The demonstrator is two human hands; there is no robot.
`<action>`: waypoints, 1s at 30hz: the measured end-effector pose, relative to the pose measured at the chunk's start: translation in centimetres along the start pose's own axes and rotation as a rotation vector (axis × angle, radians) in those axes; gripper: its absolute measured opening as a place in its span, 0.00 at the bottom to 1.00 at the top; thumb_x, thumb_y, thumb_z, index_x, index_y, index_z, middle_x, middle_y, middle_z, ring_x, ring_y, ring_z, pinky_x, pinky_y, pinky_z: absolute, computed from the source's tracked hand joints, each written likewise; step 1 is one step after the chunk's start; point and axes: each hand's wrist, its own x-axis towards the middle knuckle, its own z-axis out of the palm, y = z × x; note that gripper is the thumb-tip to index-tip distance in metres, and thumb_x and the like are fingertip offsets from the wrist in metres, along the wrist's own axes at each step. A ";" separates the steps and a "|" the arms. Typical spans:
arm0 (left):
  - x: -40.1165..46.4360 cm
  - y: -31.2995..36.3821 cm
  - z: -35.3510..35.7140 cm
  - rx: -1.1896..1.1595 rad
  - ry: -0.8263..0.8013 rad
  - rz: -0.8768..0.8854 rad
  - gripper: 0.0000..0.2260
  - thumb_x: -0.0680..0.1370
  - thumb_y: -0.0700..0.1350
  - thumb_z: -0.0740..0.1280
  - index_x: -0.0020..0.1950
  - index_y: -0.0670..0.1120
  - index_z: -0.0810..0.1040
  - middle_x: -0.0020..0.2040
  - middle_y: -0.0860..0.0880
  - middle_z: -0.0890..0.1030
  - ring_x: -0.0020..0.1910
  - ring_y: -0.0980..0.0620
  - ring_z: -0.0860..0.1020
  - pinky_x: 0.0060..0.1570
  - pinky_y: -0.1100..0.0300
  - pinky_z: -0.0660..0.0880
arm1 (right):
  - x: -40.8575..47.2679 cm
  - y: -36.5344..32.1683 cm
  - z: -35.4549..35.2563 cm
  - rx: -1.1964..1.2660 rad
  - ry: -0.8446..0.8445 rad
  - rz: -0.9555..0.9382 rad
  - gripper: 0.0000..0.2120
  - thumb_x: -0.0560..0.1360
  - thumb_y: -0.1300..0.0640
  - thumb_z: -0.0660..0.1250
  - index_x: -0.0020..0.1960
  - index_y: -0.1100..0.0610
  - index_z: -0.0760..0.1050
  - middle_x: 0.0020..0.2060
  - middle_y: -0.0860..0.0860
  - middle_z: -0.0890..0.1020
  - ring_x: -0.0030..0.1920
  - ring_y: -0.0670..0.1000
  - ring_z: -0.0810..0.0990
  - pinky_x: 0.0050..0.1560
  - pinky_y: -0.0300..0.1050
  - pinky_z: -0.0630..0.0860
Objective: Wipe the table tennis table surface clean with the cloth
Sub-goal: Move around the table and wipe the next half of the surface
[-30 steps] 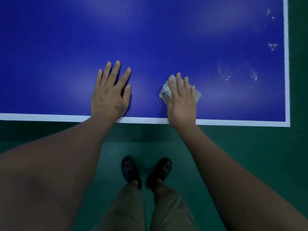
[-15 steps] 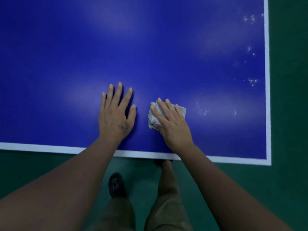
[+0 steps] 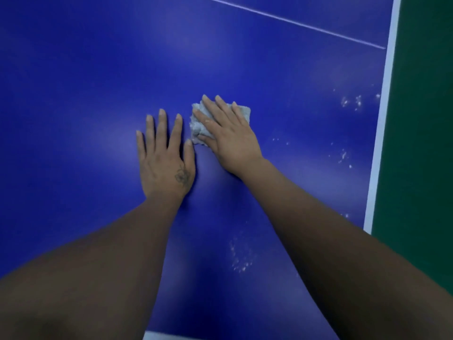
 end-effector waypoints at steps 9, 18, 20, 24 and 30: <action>0.4 0.4 0.4 0.022 0.038 -0.012 0.28 0.86 0.56 0.55 0.85 0.50 0.62 0.87 0.46 0.57 0.86 0.43 0.51 0.83 0.38 0.50 | 11.9 10.6 -3.8 -0.033 -0.084 0.049 0.33 0.84 0.36 0.48 0.85 0.48 0.61 0.85 0.50 0.61 0.85 0.57 0.57 0.83 0.57 0.46; 0.6 0.3 0.5 0.039 0.039 -0.006 0.27 0.86 0.56 0.56 0.85 0.50 0.62 0.87 0.45 0.56 0.86 0.44 0.51 0.84 0.39 0.49 | 5.2 21.1 -7.3 -0.008 0.082 0.480 0.28 0.88 0.42 0.50 0.85 0.50 0.61 0.85 0.53 0.60 0.85 0.60 0.56 0.83 0.59 0.50; 0.6 0.5 0.5 0.052 0.016 -0.003 0.28 0.86 0.56 0.55 0.86 0.50 0.61 0.87 0.45 0.55 0.86 0.43 0.50 0.84 0.39 0.48 | 1.3 18.6 -6.6 -0.007 0.107 0.513 0.28 0.88 0.43 0.52 0.86 0.51 0.59 0.85 0.54 0.61 0.85 0.60 0.57 0.83 0.60 0.52; 0.7 1.1 0.0 0.047 -0.013 -0.018 0.28 0.85 0.53 0.54 0.85 0.47 0.61 0.86 0.44 0.57 0.86 0.41 0.51 0.83 0.37 0.48 | -6.8 11.0 -4.8 0.019 0.104 0.346 0.27 0.89 0.47 0.56 0.86 0.52 0.60 0.85 0.53 0.60 0.85 0.60 0.57 0.84 0.59 0.52; 5.6 6.0 0.5 0.031 -0.082 0.054 0.30 0.85 0.57 0.50 0.87 0.48 0.55 0.87 0.47 0.52 0.87 0.45 0.47 0.84 0.40 0.46 | -5.0 12.5 -5.0 0.010 0.044 0.153 0.27 0.87 0.54 0.61 0.85 0.52 0.61 0.85 0.53 0.60 0.86 0.60 0.55 0.85 0.60 0.50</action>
